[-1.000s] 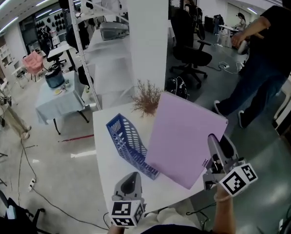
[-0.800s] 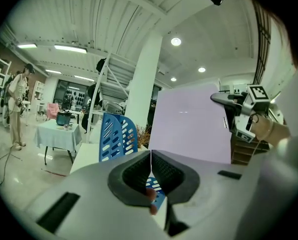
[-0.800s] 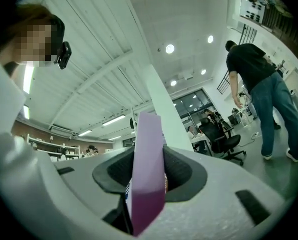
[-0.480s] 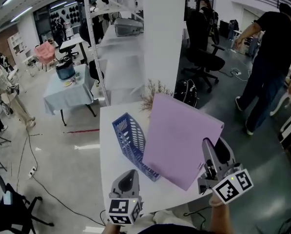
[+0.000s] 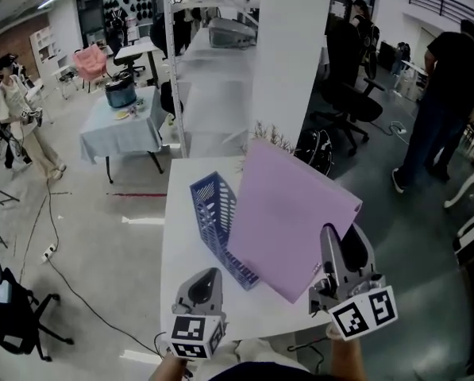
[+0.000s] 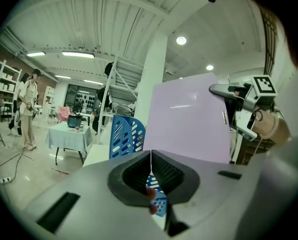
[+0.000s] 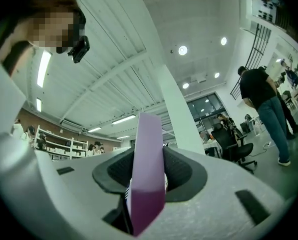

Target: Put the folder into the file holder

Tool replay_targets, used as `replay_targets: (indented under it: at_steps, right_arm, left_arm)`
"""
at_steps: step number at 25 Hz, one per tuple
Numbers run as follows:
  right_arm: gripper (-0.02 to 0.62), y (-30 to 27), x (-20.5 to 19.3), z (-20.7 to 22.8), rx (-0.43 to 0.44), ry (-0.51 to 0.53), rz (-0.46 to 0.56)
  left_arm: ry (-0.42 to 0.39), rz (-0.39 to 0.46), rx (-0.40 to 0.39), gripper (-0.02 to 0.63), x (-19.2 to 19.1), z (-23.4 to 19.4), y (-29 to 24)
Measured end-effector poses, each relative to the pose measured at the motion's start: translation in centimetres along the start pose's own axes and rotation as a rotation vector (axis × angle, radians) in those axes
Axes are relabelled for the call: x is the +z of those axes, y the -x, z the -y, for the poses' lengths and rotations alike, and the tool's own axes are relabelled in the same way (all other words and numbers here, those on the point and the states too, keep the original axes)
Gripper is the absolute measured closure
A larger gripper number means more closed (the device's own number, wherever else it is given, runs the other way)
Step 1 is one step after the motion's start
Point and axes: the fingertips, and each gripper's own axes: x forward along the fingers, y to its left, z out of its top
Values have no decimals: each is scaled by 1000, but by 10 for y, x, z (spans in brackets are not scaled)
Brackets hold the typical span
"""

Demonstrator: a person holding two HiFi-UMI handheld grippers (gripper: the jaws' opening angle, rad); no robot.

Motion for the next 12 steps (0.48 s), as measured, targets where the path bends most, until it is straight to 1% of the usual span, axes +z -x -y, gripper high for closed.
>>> replay_targets:
  at_steps: [7,12]
  right_arm:
    - [433,-9,-4,-16,37,47,8]
    - [434,-13,-7,-25,57,66,16]
  left_arm:
    - [1,-23,22,600,-4,-2,5]
    - [6,7,57,601,-4,-6,8]
